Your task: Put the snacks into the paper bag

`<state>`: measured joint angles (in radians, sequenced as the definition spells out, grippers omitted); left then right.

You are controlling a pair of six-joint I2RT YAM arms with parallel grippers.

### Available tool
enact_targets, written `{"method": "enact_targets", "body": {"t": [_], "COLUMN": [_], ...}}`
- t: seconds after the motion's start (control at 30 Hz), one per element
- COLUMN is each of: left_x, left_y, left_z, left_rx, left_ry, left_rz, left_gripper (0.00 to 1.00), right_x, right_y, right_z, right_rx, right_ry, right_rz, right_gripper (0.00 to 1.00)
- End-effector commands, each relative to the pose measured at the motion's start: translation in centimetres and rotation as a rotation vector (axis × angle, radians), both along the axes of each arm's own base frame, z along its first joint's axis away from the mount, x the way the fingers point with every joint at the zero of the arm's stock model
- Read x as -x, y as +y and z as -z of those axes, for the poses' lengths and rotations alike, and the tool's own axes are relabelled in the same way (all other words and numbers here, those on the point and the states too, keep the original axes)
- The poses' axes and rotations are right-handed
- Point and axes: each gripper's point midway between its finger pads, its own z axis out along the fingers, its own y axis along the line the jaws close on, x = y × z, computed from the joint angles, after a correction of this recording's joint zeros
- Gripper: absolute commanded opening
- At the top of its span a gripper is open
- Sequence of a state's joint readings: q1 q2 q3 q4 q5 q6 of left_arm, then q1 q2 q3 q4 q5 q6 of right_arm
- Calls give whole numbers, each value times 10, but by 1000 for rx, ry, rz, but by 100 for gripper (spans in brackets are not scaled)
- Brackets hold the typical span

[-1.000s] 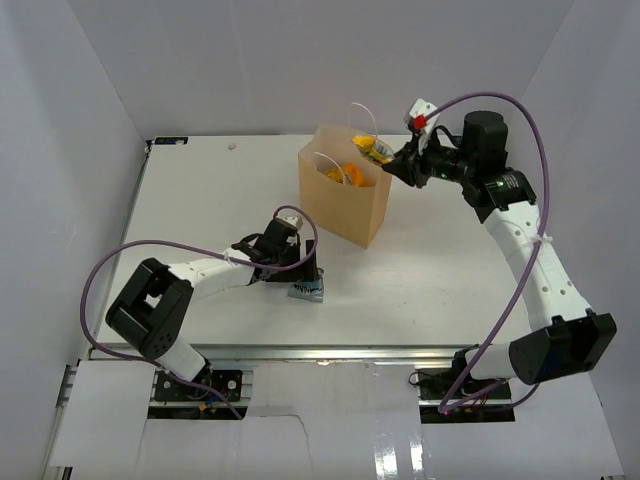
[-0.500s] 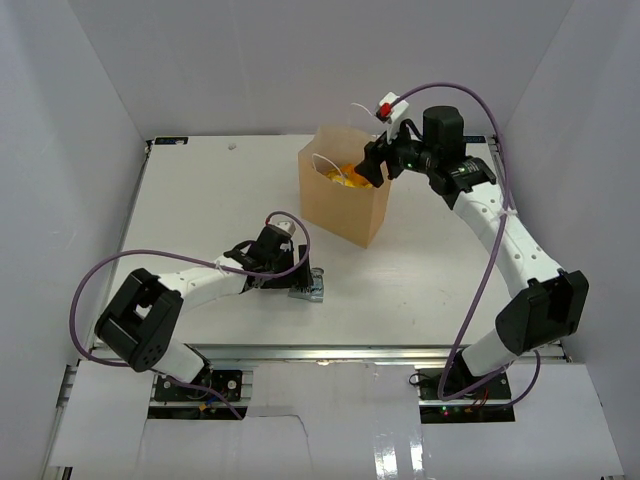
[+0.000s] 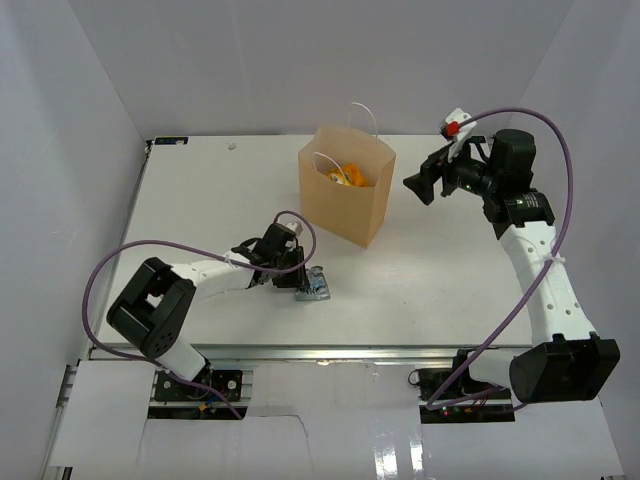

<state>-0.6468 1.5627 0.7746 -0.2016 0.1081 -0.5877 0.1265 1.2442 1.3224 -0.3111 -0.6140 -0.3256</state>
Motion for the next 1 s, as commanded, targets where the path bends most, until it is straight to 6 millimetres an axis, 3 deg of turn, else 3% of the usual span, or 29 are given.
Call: {"method": "enact_targets", "body": {"t": [0.0,0.07,0.1,0.2,0.3,0.47,0.5,0.57,0.6,0.67,0.7,0.77,0.8,0.83,0.87,0.9,0.93,0.97], "left_x": [1,1,-2,-6,-14,-29,-34,-42,-47,-59,-63,-72,-87,-91,-100,-123,-132,-139], "left_y": [-7,-6,-7,-6,-6,-4,-5,-3,-4,-10,-13,-20,-30,-33,-38,-50,-55,-58], "left_z": [-8,-12,-23,-46,-96,-205,-238,-273,-310,-334,-369,-395,-394,-425,-430,-411,-413,-433], "left_rx": [20,21,38,57,117,215,241,252,272,272,296,313,309,333,334,301,289,305], "left_ry": [-5,-18,-50,-121,-259,-547,-614,-696,-770,-818,-886,-936,-935,-995,-1002,-959,-963,-997], "left_rz": [35,36,38,43,46,63,55,44,46,56,63,77,87,89,93,101,114,113], "left_gripper": [33,26,20,15,8,2,2,2,2,2,2,2,2,2,2,2,2,2], "right_x": [9,12,14,17,19,23,23,25,25,26,27,28,28,29,29,30,31,32], "right_y": [-16,-21,-25,-31,-34,-35,-36,-36,-36,-36,-36,-36,-36,-36,-36,-36,-36,-36], "right_z": [21,29,36,45,58,78,81,88,89,94,95,97,99,99,100,101,102,102], "right_rx": [-5,1,2,10,17,37,42,47,48,50,52,51,53,52,52,53,52,51], "right_ry": [46,66,82,101,128,166,172,183,182,194,193,198,201,200,200,201,203,202], "right_rz": [1,13,25,36,43,34,35,34,32,29,28,29,28,26,26,26,27,26], "right_gripper": [89,89,89,89,89,89,89,89,89,89,89,89,89,89,89,89,89,89]}}
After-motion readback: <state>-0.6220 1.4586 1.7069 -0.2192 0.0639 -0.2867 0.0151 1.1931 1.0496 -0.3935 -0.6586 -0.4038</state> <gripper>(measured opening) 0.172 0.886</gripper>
